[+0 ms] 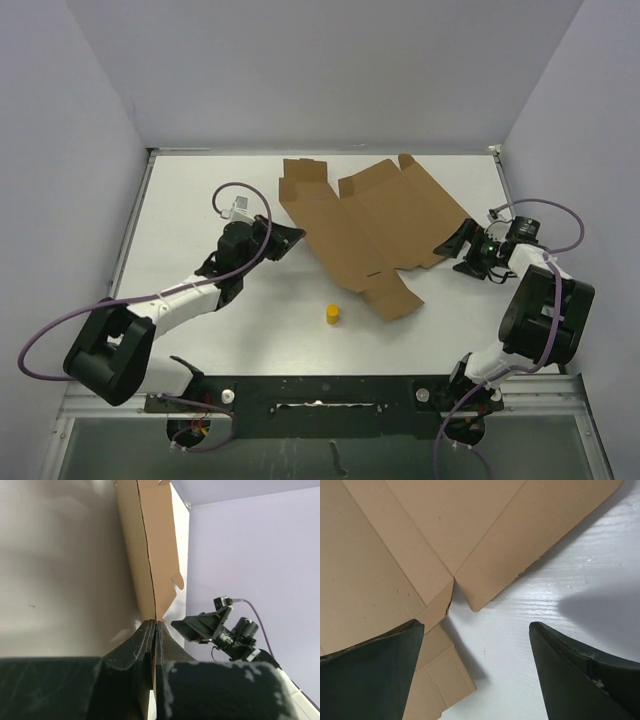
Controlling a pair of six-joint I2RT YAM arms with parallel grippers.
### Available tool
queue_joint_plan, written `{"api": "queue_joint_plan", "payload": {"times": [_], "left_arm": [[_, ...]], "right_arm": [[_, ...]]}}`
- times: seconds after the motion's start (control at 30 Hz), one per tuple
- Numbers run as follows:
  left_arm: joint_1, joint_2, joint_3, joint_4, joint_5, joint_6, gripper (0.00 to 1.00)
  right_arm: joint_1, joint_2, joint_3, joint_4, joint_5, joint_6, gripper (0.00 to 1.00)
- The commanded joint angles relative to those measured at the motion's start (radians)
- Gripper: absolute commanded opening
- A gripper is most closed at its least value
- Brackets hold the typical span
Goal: Fold the paper box
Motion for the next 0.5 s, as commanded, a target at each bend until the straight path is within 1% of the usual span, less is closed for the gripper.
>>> {"api": "queue_joint_plan", "payload": {"times": [0.0, 0.1, 0.17, 0.27, 0.37, 0.47], "left_arm": [[-0.012, -0.111, -0.011, 0.018, -0.018, -0.027, 0.00], [-0.026, -0.143, -0.036, 0.016, -0.022, -0.055, 0.00], [-0.036, -0.163, -0.047, 0.005, -0.029, -0.064, 0.00], [-0.050, -0.192, -0.058, -0.018, -0.034, -0.070, 0.00], [-0.066, -0.217, -0.062, -0.045, -0.031, -0.075, 0.00], [-0.089, -0.237, -0.080, -0.060, -0.028, -0.088, 0.00]], "right_arm": [[-0.011, 0.042, -0.008, 0.060, 0.019, 0.082, 0.88], [-0.016, 0.112, 0.003, 0.100, 0.002, 0.120, 0.79], [-0.025, 0.176, 0.024, 0.117, -0.032, 0.135, 0.70], [-0.035, 0.245, 0.040, 0.142, -0.094, 0.166, 0.67], [-0.041, 0.262, 0.031, 0.192, -0.121, 0.201, 0.67], [-0.042, 0.274, 0.029, 0.245, -0.127, 0.245, 0.62]]}}
